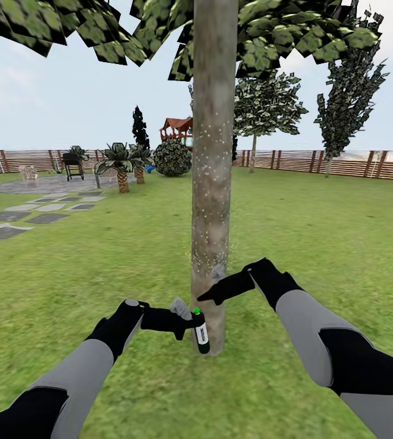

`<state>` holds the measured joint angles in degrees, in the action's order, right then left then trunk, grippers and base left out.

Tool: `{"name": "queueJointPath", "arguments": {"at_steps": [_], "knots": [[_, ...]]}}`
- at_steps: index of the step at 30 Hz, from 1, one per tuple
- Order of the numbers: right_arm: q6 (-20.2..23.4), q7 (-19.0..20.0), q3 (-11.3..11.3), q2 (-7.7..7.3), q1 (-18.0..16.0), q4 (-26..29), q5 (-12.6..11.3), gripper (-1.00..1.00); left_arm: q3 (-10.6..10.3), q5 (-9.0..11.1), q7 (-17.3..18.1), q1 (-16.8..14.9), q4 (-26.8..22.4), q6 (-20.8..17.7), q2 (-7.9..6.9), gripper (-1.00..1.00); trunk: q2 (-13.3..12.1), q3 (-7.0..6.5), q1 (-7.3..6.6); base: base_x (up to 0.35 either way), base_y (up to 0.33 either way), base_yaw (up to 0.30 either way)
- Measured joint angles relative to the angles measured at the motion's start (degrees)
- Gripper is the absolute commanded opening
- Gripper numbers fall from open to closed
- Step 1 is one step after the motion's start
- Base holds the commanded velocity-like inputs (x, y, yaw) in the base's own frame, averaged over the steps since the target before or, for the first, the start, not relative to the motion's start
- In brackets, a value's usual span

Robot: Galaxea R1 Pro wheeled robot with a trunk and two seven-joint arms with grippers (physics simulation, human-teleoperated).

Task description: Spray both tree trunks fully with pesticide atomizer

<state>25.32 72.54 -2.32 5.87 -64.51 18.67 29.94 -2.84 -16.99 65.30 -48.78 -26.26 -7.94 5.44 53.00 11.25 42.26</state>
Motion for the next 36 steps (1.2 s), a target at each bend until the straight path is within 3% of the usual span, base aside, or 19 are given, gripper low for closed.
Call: {"name": "queueJointPath", "arguments": {"at_steps": [15, 19, 31, 36], "knots": [[-0.18, -0.14, 0.17, 0.05, 0.08, -1.68, 0.11, -1.0, -0.12, 0.11, 0.0, 0.0, -0.01, -0.05, 0.09, -1.0, 0.0, 0.0, 0.0, 0.0, 0.0, 0.0], [-0.33, -2.33, 0.16, 0.08, 0.09, -2.29, 0.12, -1.0, -0.03, 0.16, 0.0, 0.0, -0.66, -0.05, 0.1, -1.0, 0.0, 0.0, 0.0, 0.0, 0.0, 0.0], [-0.4, -3.02, 0.18, 0.02, 0.07, -2.36, 0.12, -1.0, 0.08, 0.12, 0.0, 0.0, -1.15, -0.06, 0.1, -1.0, 0.0, 0.0, 0.0, 0.0, 0.0, 0.0], [2.78, -7.2, -0.03, -0.97, -0.52, 4.44, 0.14, -1.0, 0.26, 0.08, 0.0, 0.0, -1.12, -0.06, 0.08, -1.0, 0.0, 0.0, 0.0, 0.0, 0.0, 0.0]]}}
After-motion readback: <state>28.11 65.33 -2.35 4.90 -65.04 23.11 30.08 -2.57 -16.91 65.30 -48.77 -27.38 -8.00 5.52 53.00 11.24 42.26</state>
